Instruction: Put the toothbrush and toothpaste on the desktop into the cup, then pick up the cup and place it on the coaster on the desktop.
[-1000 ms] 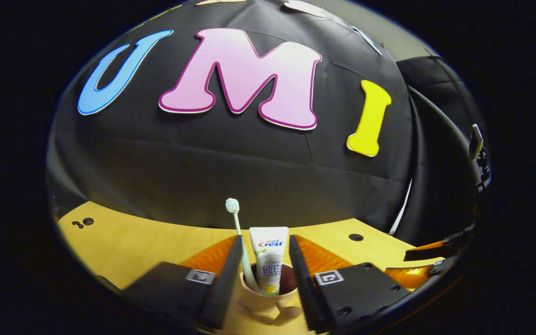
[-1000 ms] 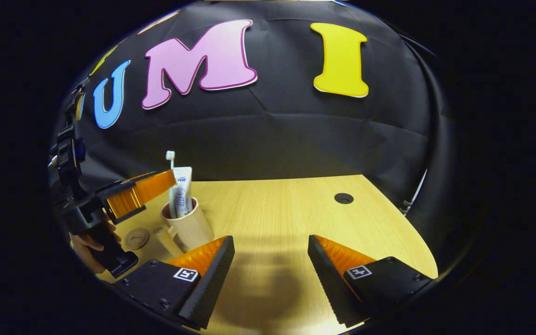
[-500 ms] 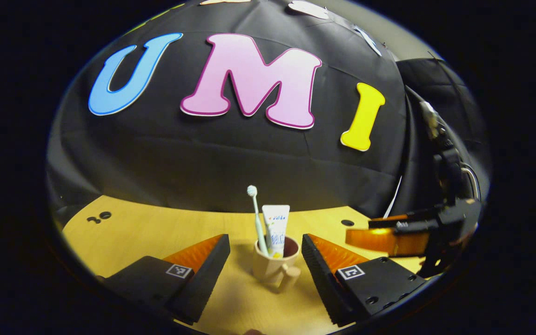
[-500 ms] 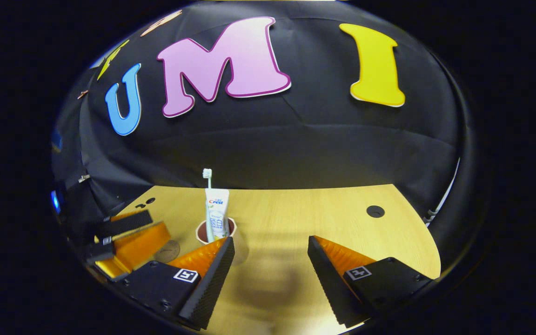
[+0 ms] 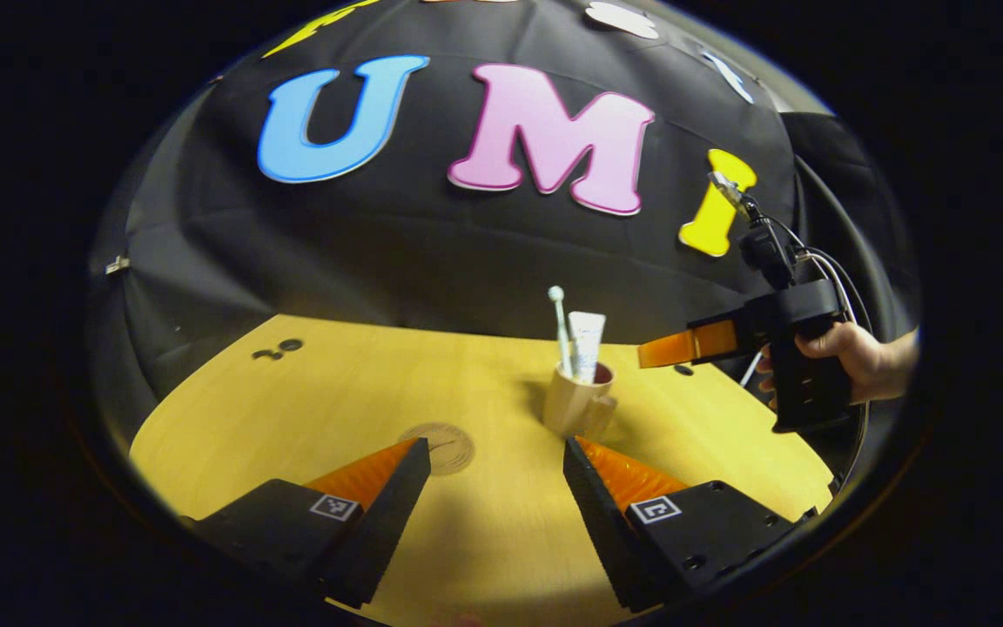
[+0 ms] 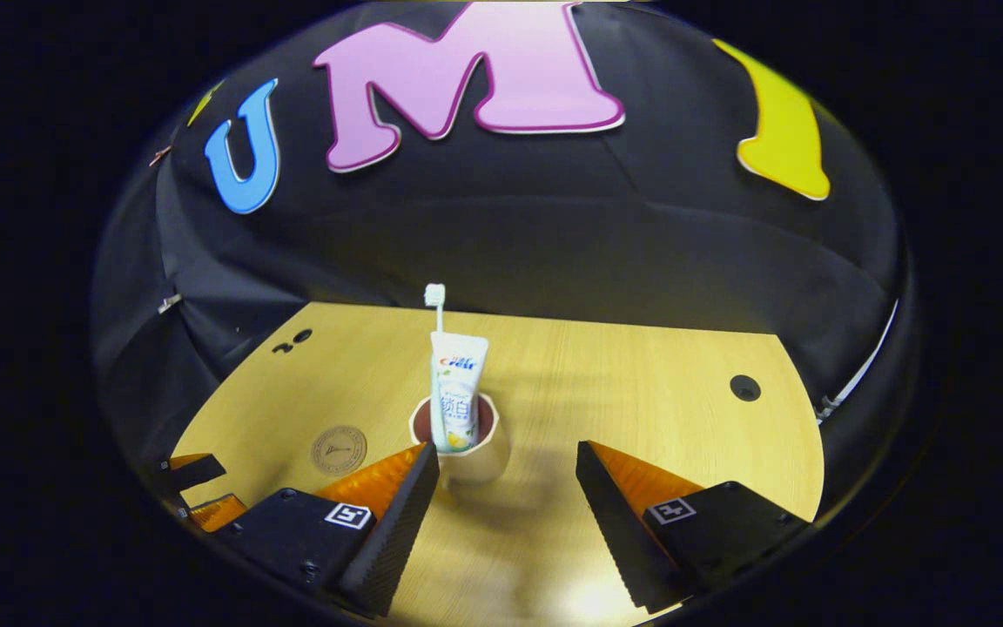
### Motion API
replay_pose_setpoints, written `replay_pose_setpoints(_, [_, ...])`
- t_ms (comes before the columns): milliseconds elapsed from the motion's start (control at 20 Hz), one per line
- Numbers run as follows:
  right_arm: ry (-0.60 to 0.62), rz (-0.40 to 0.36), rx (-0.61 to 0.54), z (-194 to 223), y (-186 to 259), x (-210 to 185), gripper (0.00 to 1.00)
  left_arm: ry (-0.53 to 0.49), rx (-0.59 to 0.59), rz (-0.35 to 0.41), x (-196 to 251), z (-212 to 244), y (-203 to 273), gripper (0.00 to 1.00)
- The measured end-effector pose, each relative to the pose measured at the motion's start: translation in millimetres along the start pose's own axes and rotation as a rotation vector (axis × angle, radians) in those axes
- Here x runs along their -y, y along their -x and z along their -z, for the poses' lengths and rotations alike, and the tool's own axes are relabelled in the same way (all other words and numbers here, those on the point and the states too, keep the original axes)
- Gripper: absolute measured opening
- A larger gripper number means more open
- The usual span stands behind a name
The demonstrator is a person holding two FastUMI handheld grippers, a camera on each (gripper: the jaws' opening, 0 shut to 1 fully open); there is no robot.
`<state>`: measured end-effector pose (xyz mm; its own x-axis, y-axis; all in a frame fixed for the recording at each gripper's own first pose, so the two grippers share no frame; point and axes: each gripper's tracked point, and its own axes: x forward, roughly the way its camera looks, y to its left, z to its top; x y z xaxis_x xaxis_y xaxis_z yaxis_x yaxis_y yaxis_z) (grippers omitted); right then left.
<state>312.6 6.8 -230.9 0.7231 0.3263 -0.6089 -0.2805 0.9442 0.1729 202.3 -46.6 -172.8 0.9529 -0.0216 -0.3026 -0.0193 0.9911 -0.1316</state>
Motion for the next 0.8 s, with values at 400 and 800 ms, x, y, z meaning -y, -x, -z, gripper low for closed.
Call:
replay_pose_setpoints(400, [-0.009, -0.029, -0.25, 37, -41, -43, 0.98, 0.12, -0.125, -0.127, -71, 64, 60, 0.98])
replay_pose_setpoints(800, [0.021, -0.016, -0.552, 67, -67, -60, 0.89, 0.118, -0.178, -0.1, -82, 88, 81, 1.0])
